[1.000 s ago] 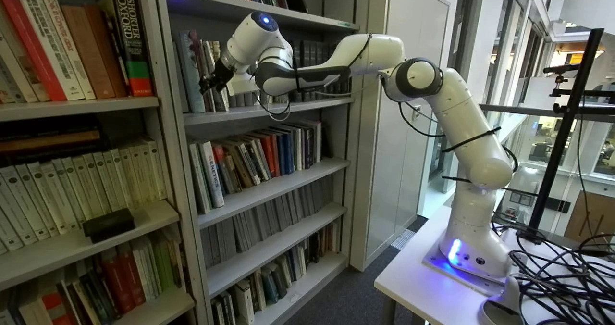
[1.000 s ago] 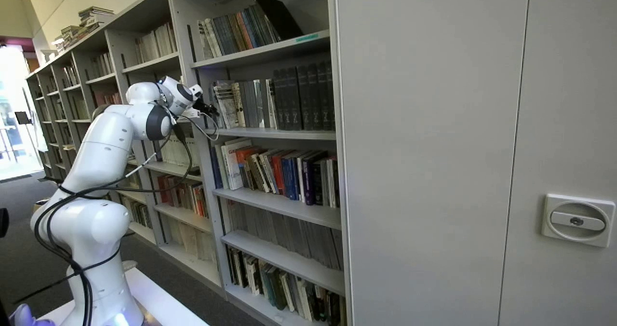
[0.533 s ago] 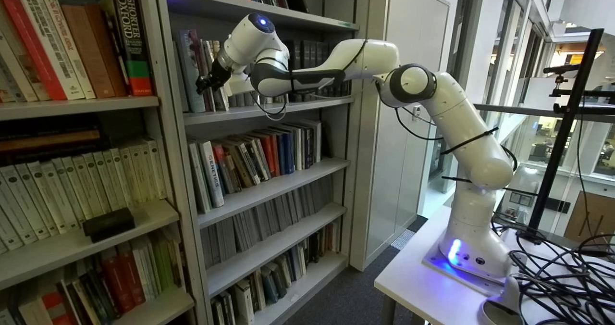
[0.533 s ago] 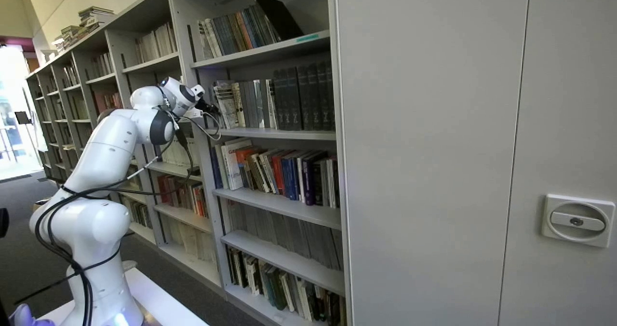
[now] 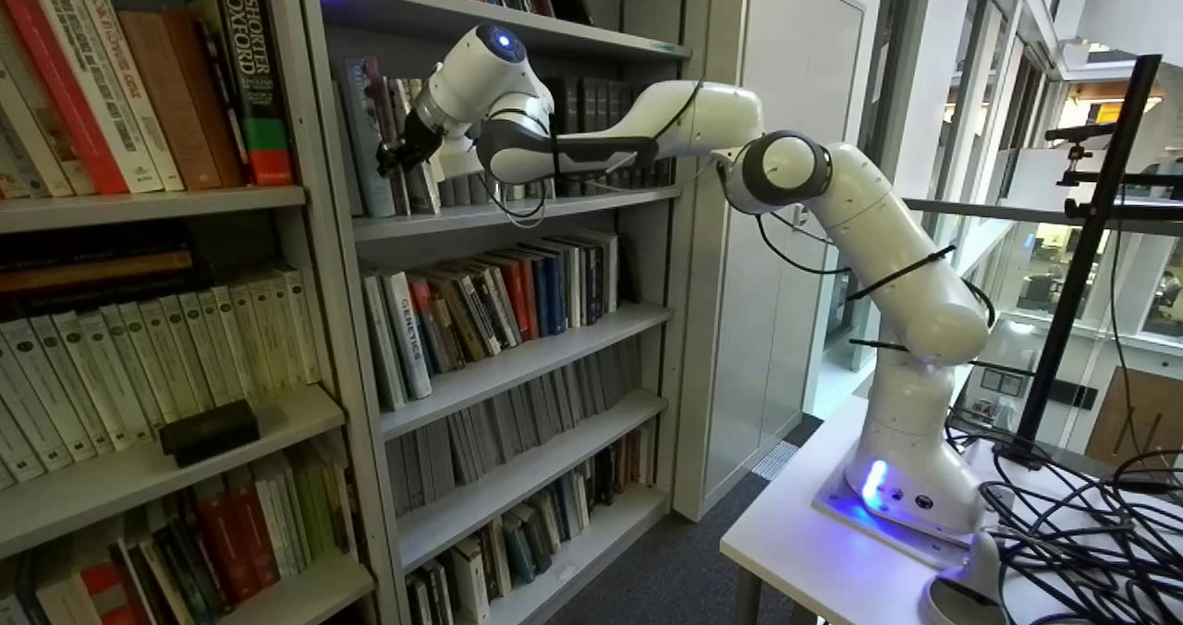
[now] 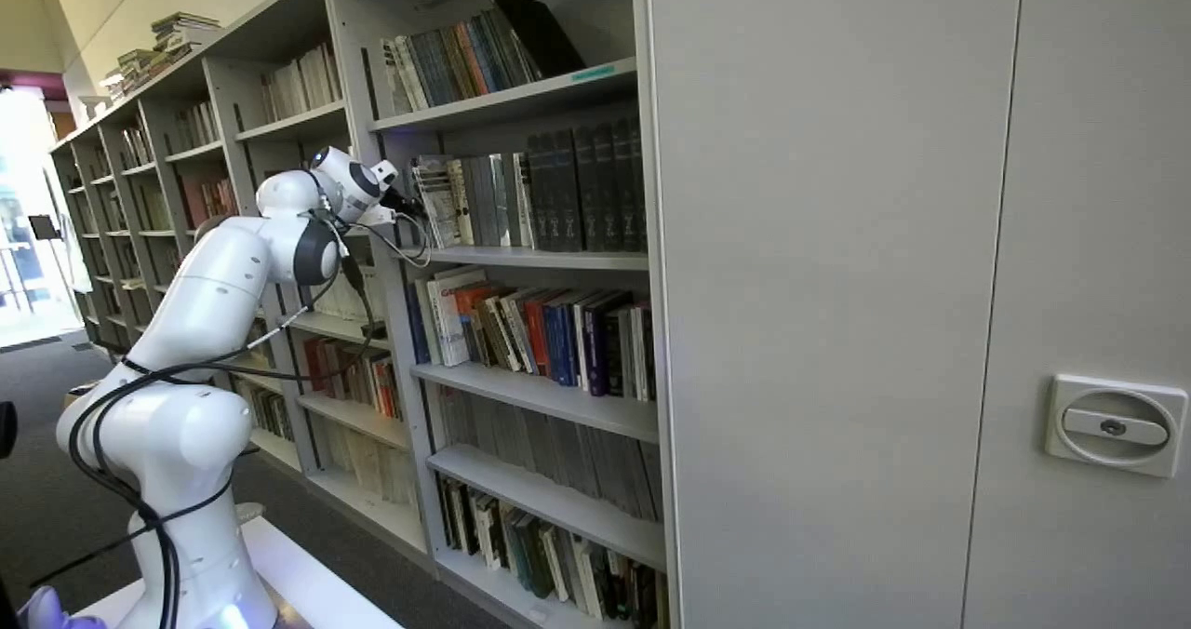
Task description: Pull out one of the books from the shelve and move it to the right on the same shelve
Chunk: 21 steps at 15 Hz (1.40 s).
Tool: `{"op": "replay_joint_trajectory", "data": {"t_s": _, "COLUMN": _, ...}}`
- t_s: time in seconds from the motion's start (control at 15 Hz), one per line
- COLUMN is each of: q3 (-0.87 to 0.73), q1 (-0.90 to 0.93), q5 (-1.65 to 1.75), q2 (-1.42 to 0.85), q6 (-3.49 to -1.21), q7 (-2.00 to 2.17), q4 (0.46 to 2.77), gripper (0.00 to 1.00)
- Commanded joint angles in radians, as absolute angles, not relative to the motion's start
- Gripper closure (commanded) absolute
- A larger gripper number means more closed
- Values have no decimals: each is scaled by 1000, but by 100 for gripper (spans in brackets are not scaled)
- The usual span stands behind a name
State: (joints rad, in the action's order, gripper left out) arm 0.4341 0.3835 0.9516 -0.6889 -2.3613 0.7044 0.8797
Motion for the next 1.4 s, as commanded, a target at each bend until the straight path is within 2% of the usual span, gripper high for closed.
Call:
{"op": "replay_joint_trajectory", "data": {"t_s": 0.0, "q3": 422, "q1": 394, "q5": 969, "q2": -705, "q6": -2344, "q7": 666, "q4": 825, "gripper": 80}}
{"op": "replay_joint_trajectory", "data": {"t_s": 0.2, "q3": 413, "q1": 391, "q5": 970, "q2": -699, "q6": -2338, "q7": 670, "q4": 825, "gripper": 99}}
{"op": "replay_joint_trajectory", "data": {"t_s": 0.6, "q3": 404, "q1": 388, "q5": 969, "q2": -686, "q6": -2343, "q7": 682, "q4": 839, "gripper": 100}}
{"op": "replay_joint_trajectory", "data": {"t_s": 0.73, "q3": 403, "q1": 389, "q5": 970, "q2": -682, "q6": -2342, "q7": 681, "q4": 845, "gripper": 73}}
{"op": "replay_joint_trajectory", "data": {"t_s": 1.33, "q3": 394, "q1": 397, "q5": 998, "q2": -695, "q6": -2334, "q7": 670, "q4": 803, "gripper": 6}}
